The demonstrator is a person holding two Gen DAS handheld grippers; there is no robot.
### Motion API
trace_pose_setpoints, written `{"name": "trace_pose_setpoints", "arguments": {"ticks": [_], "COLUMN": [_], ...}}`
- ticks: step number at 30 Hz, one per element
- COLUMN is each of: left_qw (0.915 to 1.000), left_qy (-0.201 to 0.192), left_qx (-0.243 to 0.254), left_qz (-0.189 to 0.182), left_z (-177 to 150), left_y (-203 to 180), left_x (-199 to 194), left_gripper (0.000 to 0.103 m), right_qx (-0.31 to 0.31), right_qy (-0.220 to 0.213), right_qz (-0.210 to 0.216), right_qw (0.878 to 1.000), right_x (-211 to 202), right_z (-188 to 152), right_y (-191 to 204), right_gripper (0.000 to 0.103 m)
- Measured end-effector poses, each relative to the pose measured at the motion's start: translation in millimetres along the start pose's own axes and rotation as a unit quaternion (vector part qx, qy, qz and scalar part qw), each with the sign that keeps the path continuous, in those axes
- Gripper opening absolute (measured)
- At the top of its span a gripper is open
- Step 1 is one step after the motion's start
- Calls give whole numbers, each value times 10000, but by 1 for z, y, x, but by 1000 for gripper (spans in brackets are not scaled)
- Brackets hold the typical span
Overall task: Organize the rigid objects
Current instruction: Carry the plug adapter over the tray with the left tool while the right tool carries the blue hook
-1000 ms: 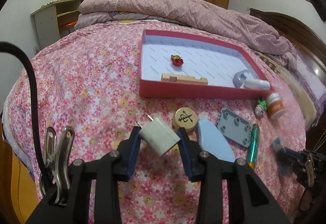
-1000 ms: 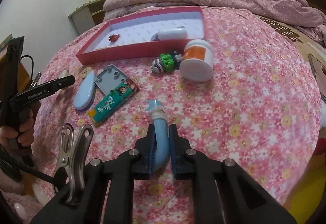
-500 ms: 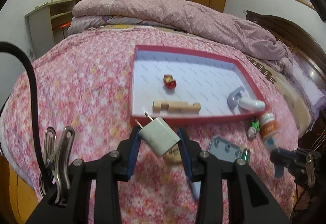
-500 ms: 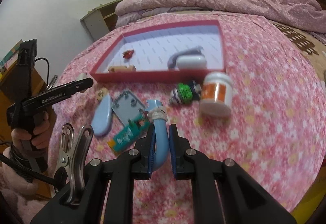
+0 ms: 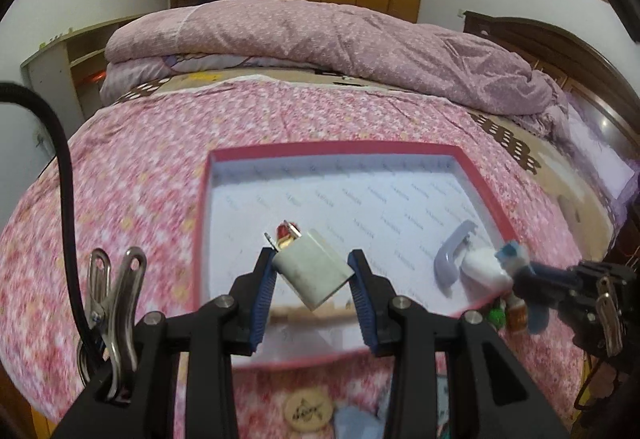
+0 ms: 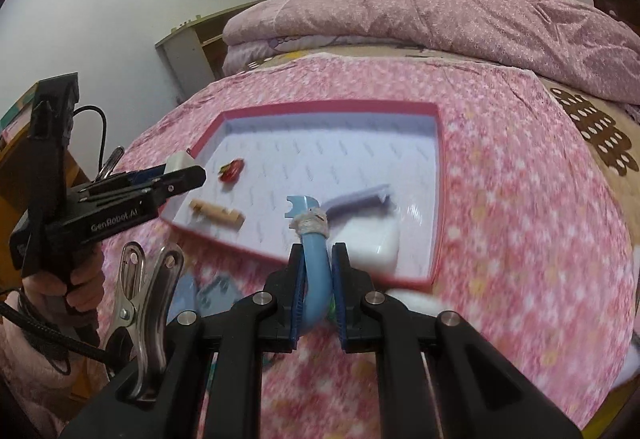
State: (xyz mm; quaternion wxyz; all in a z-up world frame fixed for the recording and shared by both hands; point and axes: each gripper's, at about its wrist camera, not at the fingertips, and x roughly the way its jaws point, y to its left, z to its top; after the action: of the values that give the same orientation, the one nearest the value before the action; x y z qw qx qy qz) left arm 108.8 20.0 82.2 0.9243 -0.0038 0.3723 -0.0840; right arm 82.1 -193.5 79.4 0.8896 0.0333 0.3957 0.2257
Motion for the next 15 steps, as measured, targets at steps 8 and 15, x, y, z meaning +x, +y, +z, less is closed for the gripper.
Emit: {"name": "trace_pose_setpoints", "arguments": {"ticks": [8,15], "left_qw": [10000,10000], "left_qy": [-17,22], "left_qx": [66,15], "left_qz": [-43,-12], "left_z": [30,45], "left_y": [-5,-3], "left_x": [35,61], "left_gripper": [39,39], "right_qx": [184,311], "right_qy": [9,58], "right_qz": [-142,-305], "right_qw": [9997,9990], "right_x": [35,61], "right_z": [36,57], "right_y": [-21,-38], "right_gripper": [14,14]}}
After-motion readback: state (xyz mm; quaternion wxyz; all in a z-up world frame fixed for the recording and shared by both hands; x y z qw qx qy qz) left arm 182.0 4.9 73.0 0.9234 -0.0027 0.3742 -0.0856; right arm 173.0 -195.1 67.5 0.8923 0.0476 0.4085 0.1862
